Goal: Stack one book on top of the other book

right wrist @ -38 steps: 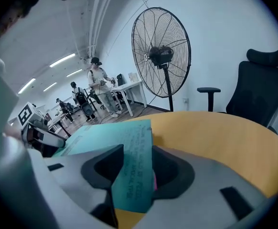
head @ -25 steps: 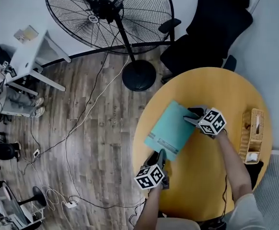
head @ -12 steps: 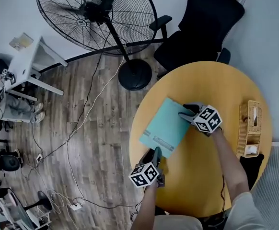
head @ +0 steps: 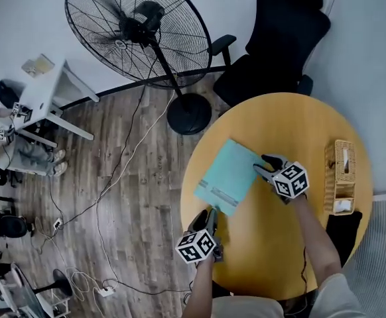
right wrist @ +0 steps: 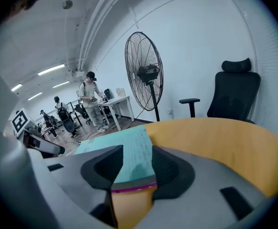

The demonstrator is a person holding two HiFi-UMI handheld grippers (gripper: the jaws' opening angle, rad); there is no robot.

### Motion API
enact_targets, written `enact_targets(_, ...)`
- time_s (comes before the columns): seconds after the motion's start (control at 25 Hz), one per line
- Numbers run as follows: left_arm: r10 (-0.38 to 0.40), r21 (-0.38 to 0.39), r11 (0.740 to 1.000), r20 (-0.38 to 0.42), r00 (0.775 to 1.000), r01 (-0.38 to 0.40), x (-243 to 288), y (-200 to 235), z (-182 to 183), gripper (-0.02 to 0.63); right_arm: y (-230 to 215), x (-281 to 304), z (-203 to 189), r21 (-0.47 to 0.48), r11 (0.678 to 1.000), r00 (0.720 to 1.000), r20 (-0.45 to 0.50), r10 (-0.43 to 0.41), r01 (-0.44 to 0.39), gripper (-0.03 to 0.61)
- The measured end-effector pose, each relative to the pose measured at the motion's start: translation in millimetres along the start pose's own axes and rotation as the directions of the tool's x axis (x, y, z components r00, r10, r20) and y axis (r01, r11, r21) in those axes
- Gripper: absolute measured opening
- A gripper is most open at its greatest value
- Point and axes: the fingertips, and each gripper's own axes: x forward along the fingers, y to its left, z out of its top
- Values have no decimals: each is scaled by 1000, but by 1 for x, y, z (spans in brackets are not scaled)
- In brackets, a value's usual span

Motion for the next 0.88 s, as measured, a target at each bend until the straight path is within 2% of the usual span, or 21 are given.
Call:
enact_targets(0.24,-10,95,995,24,1000,8,-28,-19,5,152,33,-41,-6,52,998,997,53,-50,47,195)
enact_targets(0.4,-37,72,997,54,998,33,-50,-24,8,152,59,-69,-9,102,990,989,109,-103,92,195)
enact_targets(0.6,-68,99,993,75,995,61,-73,-39,4,152,98,-97,-20,198,974,978,153,-141,109,192)
enact_targets(0.88,-97,178,981,88,991,80,-99,-54,-7,152,150,-120,-30,172,979,975,173,-142,113,191)
